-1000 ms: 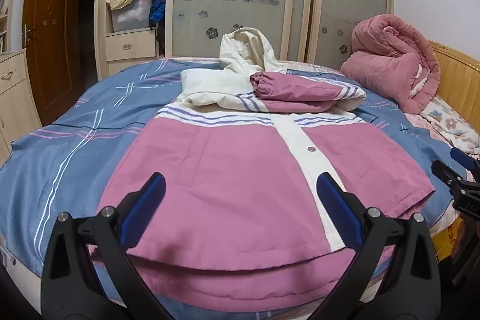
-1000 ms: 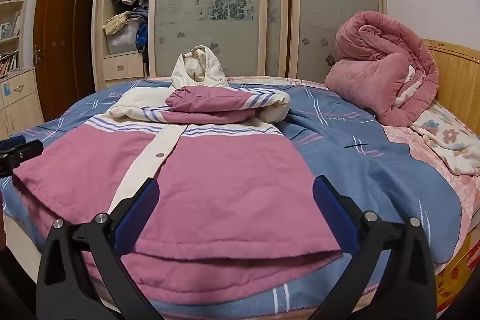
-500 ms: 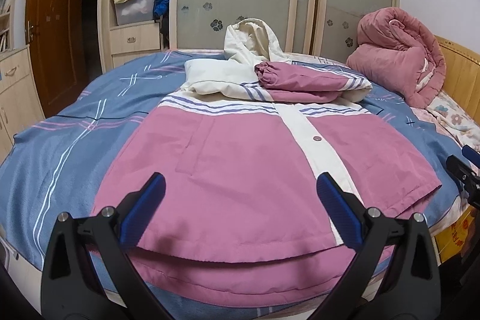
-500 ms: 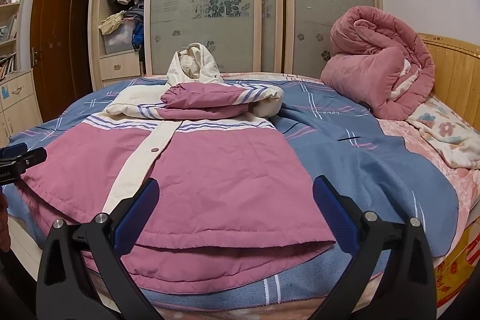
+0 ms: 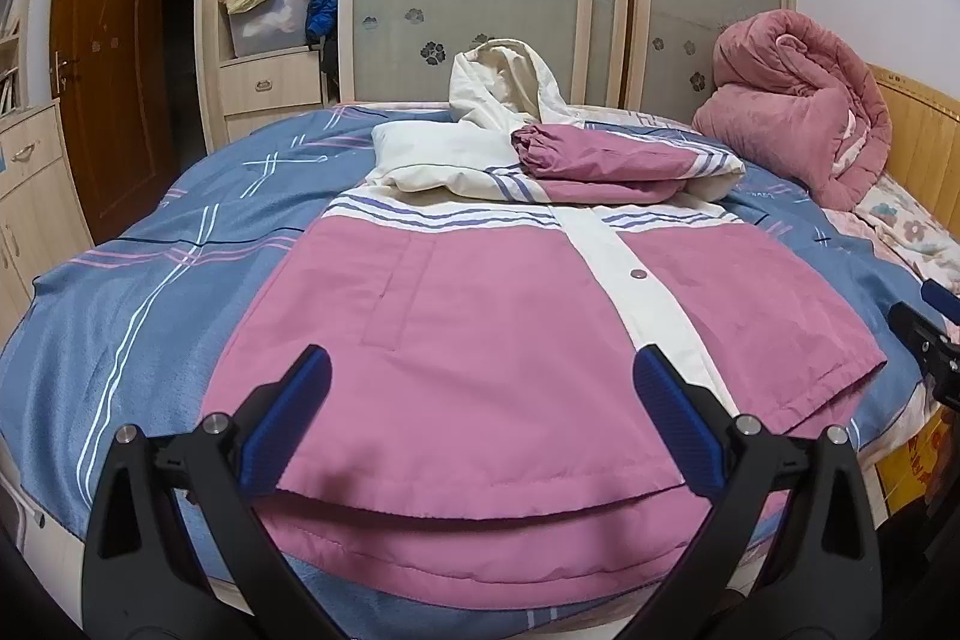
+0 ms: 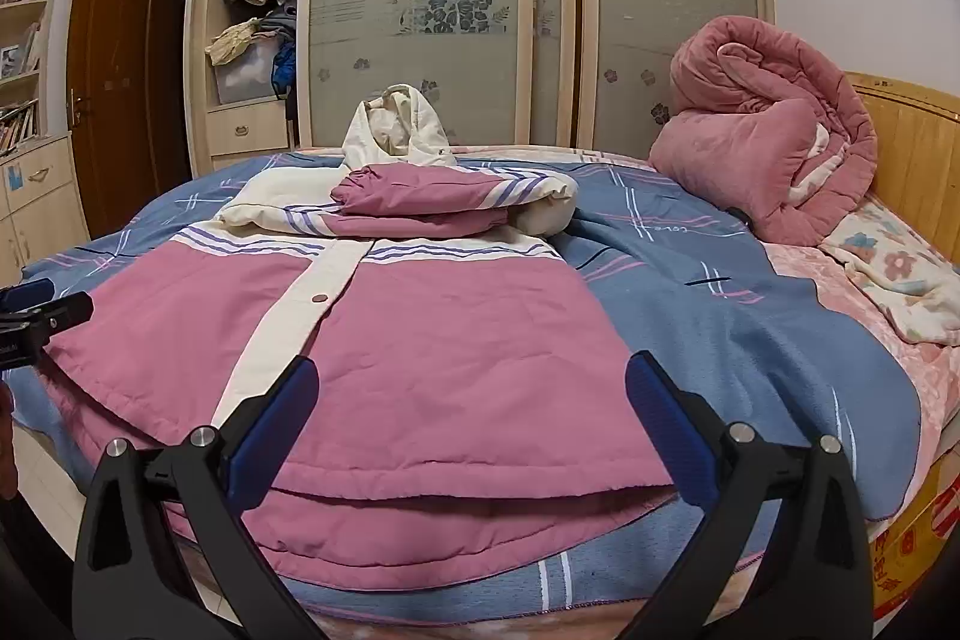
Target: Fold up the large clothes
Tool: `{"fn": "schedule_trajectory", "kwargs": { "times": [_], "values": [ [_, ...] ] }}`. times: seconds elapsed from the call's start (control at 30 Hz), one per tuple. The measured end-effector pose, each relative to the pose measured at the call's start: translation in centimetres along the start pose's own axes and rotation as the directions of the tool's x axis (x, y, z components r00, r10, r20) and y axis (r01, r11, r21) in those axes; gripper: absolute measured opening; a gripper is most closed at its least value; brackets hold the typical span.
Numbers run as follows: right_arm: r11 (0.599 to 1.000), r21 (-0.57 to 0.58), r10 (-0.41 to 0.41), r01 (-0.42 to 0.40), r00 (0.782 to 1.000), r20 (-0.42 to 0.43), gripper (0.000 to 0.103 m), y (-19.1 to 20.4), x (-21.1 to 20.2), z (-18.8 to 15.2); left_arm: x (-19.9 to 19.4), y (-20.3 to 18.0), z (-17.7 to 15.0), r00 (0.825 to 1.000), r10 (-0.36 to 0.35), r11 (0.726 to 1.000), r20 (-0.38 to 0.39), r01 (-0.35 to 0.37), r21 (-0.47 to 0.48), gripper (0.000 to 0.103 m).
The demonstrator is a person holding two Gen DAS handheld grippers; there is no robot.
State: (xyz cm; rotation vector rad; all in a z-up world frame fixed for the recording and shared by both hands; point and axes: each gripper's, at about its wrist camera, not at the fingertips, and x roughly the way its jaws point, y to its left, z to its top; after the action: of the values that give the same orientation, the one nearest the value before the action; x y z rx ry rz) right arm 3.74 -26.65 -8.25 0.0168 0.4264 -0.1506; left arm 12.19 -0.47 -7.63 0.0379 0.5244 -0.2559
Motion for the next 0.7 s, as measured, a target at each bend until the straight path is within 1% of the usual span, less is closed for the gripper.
{"fn": "schedule_trajectory", "kwargs": {
  "times": [0.2, 0.37, 0.47, 0.53, 0.6, 0.63, 0.7],
  "values": [
    [1.0, 0.014, 0.02, -0.02, 1.0, 0.005, 0.102, -0.2, 0.1, 0.1, 0.3, -0.1, -0.3, 1.0, -0.006, 1.0, -0.017, 0.006, 0.009, 0.101],
    [0.999, 0.028, 0.034, -0.035, 0.999, 0.011, 0.102, -0.3, 0.1, 0.2, 0.9, -0.1, -0.4, 0.998, -0.045, 0.999, -0.049, 0.046, 0.014, 0.101],
    [0.998, 0.045, 0.045, -0.046, 0.999, 0.016, 0.102, -0.7, -0.1, 0.2, 1.5, -0.2, 0.2, 0.997, -0.03, 0.999, -0.073, 0.032, 0.038, 0.101],
    [0.997, 0.06, 0.054, -0.055, 0.998, 0.021, 0.102, -1.1, -0.3, 0.2, 1.7, -0.6, 1.4, 0.998, 0.003, 0.996, -0.064, 0.003, 0.09, 0.101],
    [0.995, 0.076, 0.061, -0.063, 0.998, 0.021, 0.102, -1.6, -0.4, 0.2, 2.1, -1.0, 3.1, 0.998, 0.008, 0.991, -0.067, 0.001, 0.135, 0.101],
    [0.994, 0.083, 0.064, -0.066, 0.998, 0.022, 0.102, -1.8, -0.4, 0.2, 2.6, -1.3, 4.3, 0.996, -0.009, 0.988, -0.084, 0.022, 0.155, 0.101],
    [0.992, 0.104, 0.074, -0.076, 0.997, 0.022, 0.102, -2.3, -0.3, 0.2, 4.1, -1.5, 6.7, 0.987, -0.073, 0.984, -0.142, 0.094, 0.149, 0.101]
  ]
}}
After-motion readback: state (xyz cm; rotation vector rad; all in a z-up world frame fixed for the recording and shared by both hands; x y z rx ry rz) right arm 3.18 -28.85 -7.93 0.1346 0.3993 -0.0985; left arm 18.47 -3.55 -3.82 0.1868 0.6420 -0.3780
